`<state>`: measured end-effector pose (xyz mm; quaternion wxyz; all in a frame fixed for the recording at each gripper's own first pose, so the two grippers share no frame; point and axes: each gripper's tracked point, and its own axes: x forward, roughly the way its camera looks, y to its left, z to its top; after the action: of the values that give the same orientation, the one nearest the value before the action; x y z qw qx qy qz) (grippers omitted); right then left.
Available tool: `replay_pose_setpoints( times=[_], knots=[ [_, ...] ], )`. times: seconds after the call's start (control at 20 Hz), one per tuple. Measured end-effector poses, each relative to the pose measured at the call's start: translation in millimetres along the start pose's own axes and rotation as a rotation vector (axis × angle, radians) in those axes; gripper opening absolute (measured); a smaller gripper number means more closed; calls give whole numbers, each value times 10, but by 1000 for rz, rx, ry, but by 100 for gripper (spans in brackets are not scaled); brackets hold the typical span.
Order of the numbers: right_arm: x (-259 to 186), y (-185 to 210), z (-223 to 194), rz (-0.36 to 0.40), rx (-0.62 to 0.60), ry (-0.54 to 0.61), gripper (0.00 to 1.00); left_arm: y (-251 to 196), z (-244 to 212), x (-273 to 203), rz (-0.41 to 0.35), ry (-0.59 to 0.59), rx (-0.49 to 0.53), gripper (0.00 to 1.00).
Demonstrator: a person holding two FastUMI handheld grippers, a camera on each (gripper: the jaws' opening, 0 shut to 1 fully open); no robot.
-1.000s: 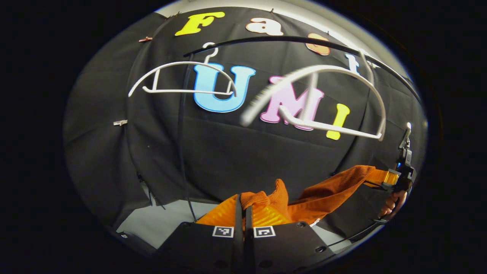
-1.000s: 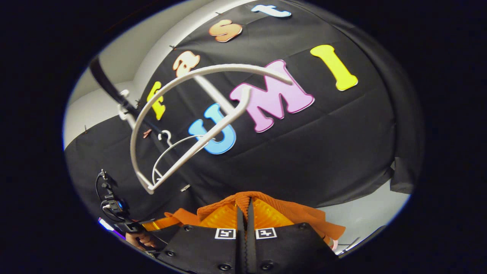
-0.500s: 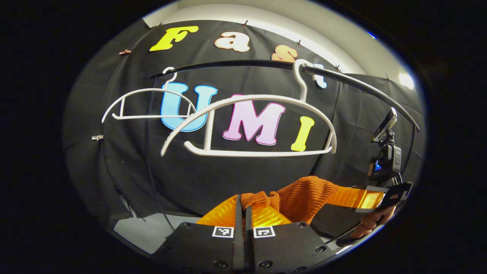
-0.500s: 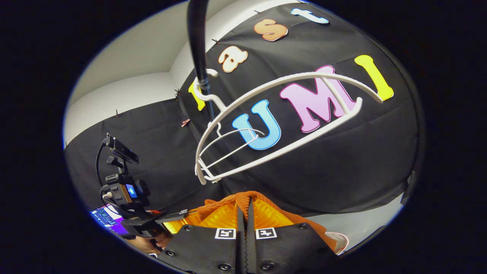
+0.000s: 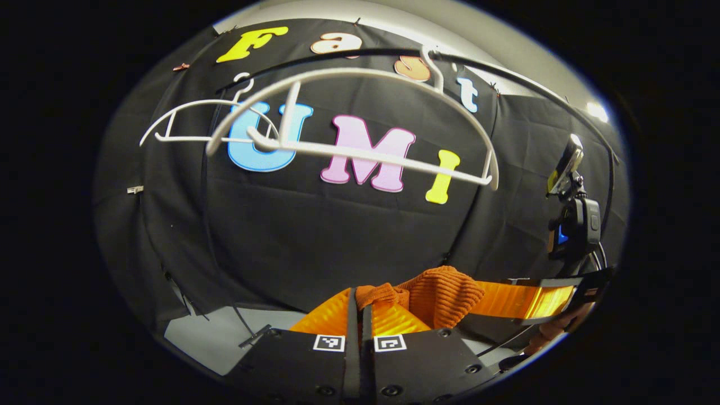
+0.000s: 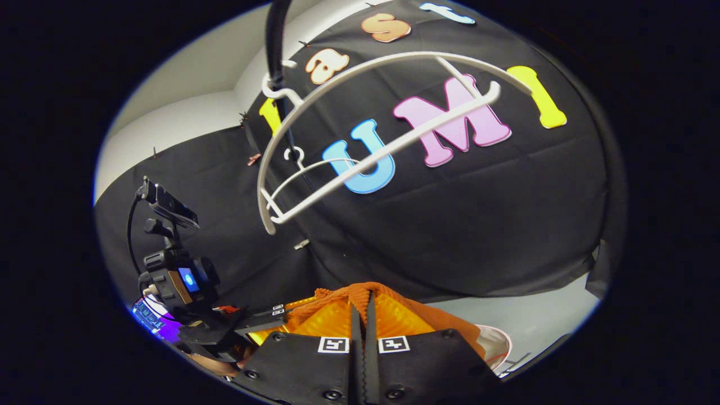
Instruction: Grasp the clothes on the hanger with both hands and then place them into the laundry hamper below.
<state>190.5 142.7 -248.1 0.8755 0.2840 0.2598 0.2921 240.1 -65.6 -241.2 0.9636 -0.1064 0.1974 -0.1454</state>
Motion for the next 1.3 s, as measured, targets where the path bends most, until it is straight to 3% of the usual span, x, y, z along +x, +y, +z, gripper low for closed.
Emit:
replay_pose_setpoints(
  times=[0.25,0.45,0.7,0.75,0.8,1.0,1.05,1.3],
  knots=[
    [221,-724,-667,-154,18,122,4,213,-767,372,67,171,-18,5],
    [276,-1407,-1292,-329,-29,285,5,437,-1465,615,169,336,-8,5],
    [233,-1760,-1886,-411,-51,453,2,472,-2290,651,174,553,39,5],
    [251,-1786,-1996,-416,-39,467,11,420,-2431,649,154,594,36,7],
    [234,-1827,-2004,-432,-31,472,28,393,-2525,647,143,617,30,7],
    [180,-2191,-2112,-547,-69,516,99,418,-2540,638,163,631,32,99],
    [146,-2238,-2154,-560,-96,541,93,428,-2540,654,171,630,32,97],
    [33,-2278,-2165,-587,-132,543,93,451,-2500,603,195,615,3,96]
  ],
)
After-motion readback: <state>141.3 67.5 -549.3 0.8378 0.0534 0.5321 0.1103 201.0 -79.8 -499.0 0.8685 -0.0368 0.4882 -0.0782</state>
